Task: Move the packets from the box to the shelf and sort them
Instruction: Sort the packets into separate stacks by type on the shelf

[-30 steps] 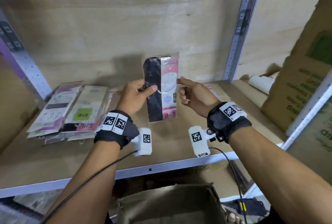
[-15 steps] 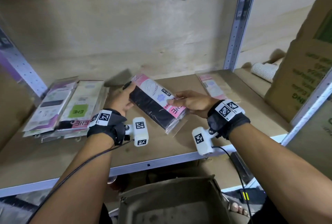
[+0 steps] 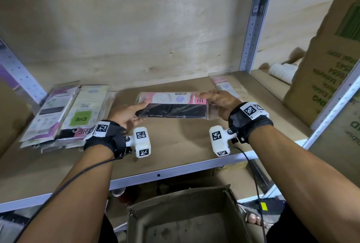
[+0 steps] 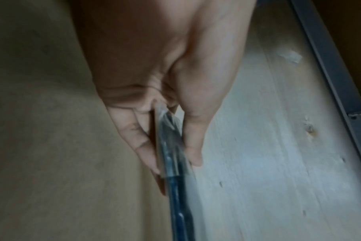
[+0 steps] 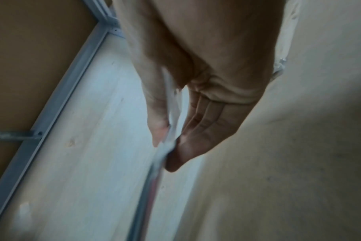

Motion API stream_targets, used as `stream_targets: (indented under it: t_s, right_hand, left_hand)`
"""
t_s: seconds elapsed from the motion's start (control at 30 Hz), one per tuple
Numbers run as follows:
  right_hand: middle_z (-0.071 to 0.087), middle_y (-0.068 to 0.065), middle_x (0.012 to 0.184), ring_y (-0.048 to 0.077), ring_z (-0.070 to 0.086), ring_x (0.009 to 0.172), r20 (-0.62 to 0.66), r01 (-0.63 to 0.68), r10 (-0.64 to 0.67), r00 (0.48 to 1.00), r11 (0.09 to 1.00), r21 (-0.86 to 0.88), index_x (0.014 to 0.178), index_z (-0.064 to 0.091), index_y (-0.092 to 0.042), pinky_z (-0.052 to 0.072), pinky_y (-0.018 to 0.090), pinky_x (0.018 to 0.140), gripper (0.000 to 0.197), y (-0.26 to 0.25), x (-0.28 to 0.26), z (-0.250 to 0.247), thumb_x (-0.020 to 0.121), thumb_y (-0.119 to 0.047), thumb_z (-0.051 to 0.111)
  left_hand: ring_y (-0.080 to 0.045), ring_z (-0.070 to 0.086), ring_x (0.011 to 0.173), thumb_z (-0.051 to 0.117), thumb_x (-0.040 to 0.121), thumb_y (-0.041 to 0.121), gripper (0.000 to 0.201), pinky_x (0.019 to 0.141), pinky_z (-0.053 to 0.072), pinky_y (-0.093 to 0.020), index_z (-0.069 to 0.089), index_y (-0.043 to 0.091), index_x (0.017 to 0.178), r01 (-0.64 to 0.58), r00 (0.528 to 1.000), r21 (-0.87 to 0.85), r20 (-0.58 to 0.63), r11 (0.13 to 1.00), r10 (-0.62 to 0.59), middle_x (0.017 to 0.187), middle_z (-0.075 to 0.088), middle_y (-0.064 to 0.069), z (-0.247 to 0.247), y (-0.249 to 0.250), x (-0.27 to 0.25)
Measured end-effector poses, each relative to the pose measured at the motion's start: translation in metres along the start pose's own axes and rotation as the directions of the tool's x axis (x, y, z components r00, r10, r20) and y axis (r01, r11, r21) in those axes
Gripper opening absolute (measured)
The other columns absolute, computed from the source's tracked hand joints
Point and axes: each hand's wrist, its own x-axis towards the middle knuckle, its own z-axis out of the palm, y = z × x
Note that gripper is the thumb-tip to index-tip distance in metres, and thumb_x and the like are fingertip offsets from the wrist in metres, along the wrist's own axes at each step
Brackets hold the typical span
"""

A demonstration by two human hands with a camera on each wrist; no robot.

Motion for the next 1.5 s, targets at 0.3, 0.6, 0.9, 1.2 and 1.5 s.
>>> stream_targets:
  t_s: [0.3,0.6,0.9,1.2,1.5]
  right_hand:
    - [0.070,0.011,0.109,0.029,0.068,0.112,0.112,0.004,-0.048,0.993,0.933,0.360,0.109,0.063,-0.012,0.055,0.041,0.098,0.020,0.006,-0.007,0.015,0.091,-0.017,0.070]
    - [0.068,0.013,0.092,0.023,0.066,0.075,-0.009,0.081,-0.082,0.997,0.969,0.233,0.123,0.059,-0.006,0.059,0.028,0.067,0.029,0.012,-0.005,0.034,0.096,0.004,0.054]
    - [0.066,0.006,0.092,0.016,0.058,0.074,-0.106,0.058,-0.061,0.992,0.998,-0.029,0.118,0.066,-0.011,0.042,0.026,0.063,0.024,0.010,0.002,0.019,0.100,-0.006,0.050]
    - [0.069,0.006,0.092,0.008,0.063,0.069,0.145,0.206,-0.172,0.974,0.940,-0.273,0.120,0.066,0.001,0.051,0.010,0.058,0.027,0.011,-0.008,0.036,0.098,0.004,0.051]
    - [0.075,0.015,0.102,0.029,0.070,0.091,0.300,0.121,0.072,0.951,0.808,-0.577,0.094,0.070,-0.006,0.056,0.037,0.081,0.022,0.006,-0.012,0.022,0.091,-0.028,0.070]
  left_hand:
    - [-0.019,0.073,0.071,0.047,0.100,-0.003,0.027,0.056,0.058,-0.024,0.058,-0.001,0.125,-0.021,0.996,-0.276,0.075,0.961,0.044,0.093,0.073,-0.015,0.035,-0.005,-0.003]
    - [-0.028,0.069,0.095,0.070,0.086,0.001,0.038,0.068,0.062,-0.041,0.054,0.011,0.119,-0.109,0.973,-0.172,-0.222,0.979,0.069,0.123,0.063,-0.015,0.078,-0.020,-0.009]
    - [-0.015,0.071,0.099,0.082,0.078,0.039,0.041,0.081,0.057,-0.025,0.066,0.019,0.110,-0.102,0.967,0.361,0.253,0.927,0.008,0.107,0.076,0.001,0.053,-0.013,-0.010]
    - [-0.013,0.072,0.075,0.077,0.085,0.031,0.025,0.070,0.059,-0.027,0.068,0.021,0.106,-0.279,0.960,-0.066,-0.048,0.958,0.276,0.079,0.076,0.001,0.046,-0.008,0.009]
    - [-0.009,0.065,0.051,0.061,0.091,0.052,0.035,0.047,0.048,-0.017,0.064,0.023,0.072,-0.226,0.904,0.006,-0.370,0.974,0.212,0.052,0.068,0.007,0.014,-0.008,0.029]
